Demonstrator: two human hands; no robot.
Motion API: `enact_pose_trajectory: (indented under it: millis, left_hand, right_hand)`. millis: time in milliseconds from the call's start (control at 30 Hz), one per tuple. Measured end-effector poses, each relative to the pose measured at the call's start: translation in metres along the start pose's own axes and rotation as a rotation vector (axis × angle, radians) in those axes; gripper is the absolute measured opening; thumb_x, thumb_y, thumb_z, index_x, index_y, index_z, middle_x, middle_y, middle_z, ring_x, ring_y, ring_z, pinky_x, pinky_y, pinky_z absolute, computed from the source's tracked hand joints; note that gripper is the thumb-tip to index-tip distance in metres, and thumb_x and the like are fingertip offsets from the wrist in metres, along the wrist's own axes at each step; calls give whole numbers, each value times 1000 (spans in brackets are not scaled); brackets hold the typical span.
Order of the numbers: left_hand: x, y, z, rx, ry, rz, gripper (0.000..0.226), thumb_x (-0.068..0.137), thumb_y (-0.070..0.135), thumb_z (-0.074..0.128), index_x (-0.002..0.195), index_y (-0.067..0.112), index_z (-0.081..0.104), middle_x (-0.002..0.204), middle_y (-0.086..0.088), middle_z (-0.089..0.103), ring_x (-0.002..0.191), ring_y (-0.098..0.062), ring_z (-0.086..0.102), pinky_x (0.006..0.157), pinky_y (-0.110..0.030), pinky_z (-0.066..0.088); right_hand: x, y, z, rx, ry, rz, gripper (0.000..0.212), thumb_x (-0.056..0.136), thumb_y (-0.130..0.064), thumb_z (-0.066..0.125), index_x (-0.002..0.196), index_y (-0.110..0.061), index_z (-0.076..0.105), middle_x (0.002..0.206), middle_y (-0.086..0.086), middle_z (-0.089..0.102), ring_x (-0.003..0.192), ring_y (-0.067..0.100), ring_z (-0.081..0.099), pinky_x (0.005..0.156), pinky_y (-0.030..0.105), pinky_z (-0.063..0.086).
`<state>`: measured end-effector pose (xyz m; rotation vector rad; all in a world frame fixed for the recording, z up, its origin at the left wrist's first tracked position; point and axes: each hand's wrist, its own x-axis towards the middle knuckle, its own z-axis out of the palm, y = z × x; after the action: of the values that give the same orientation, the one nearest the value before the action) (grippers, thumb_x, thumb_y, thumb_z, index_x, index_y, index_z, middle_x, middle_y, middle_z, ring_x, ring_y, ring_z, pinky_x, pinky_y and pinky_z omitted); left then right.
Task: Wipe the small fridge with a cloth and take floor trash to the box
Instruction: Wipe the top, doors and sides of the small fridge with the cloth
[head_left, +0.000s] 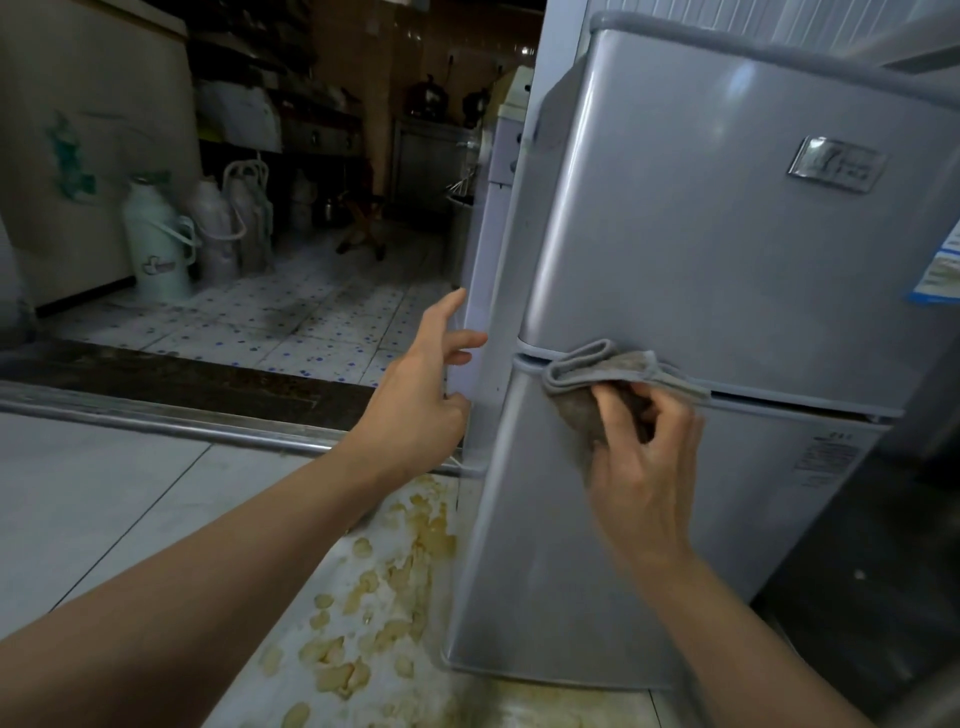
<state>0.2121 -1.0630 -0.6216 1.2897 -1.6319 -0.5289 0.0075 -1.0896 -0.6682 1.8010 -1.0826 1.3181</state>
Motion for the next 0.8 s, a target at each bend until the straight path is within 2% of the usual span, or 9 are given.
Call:
enact_pose_trajectory:
  millis: [67,233,333,400,467,533,633,700,800]
  left_hand:
    - [-1,2,2,7,-5,-2,88,82,-9,47,144,41,9,131,20,47,116,5,42,68,1,38]
    - [-4,5,9,-2,7,-10,88,81,-9,48,145,40,11,135,12,49,111,-1,50,79,-16,44]
    - [-9,3,8,20,-6,-17,88,82,-8,48,143,44,10,130,21,48,117,2,44,75,-8,34]
    - [-11,1,8,20,-9,-27,88,83,-7,49,142,46,10,124,26,45,115,4,42,70,-6,32]
    - [-13,0,9,24,-9,-38,88,83,-7,49,143,44,10,125,24,45,115,3,42,68,-5,32]
    - [-13,0,12,27,-8,-43,87,83,-8,49,144,41,10,132,18,47,116,1,42,69,-4,32]
    - [-11,2,17,37,-5,-31,86,83,-8,49,144,39,11,133,14,48,117,-3,44,74,-8,32]
    - [-10,1,19,31,11,-30,85,82,-7,50,144,39,12,131,14,49,116,-3,46,77,-10,34]
    - [-8,-6,22,5,31,-45,83,83,-6,51,143,38,16,130,13,50,112,-1,47,77,-10,39]
  right_hand:
    - [7,-17,6,19,13,3,32,89,2,46,115,-7,63,114,15,41,96,39,51,84,47,49]
    - [25,-37,15,22,-59,-133,35,87,-3,53,119,-11,62,119,16,47,93,34,48,77,41,44]
    - [12,-7,0,15,-46,-65,37,83,3,51,116,-7,64,116,21,53,96,38,53,83,44,48]
    - [5,11,-10,11,-8,16,37,81,7,49,113,-3,65,117,17,45,98,37,50,84,45,48]
    - [2,13,-13,17,14,93,36,79,11,51,110,0,64,115,16,41,98,39,48,84,48,48]
    - [6,1,-9,38,30,128,36,79,12,48,109,1,63,111,23,47,97,43,50,83,50,48]
    - [21,-20,1,18,16,27,36,89,1,39,112,-5,66,110,29,55,98,45,53,86,48,49]
    - [29,-28,7,3,6,-42,42,93,-4,31,117,-12,65,121,23,48,100,37,46,86,44,44]
    - [26,-27,16,-36,-15,-149,43,91,-10,37,125,-25,58,129,10,33,96,31,38,78,43,37]
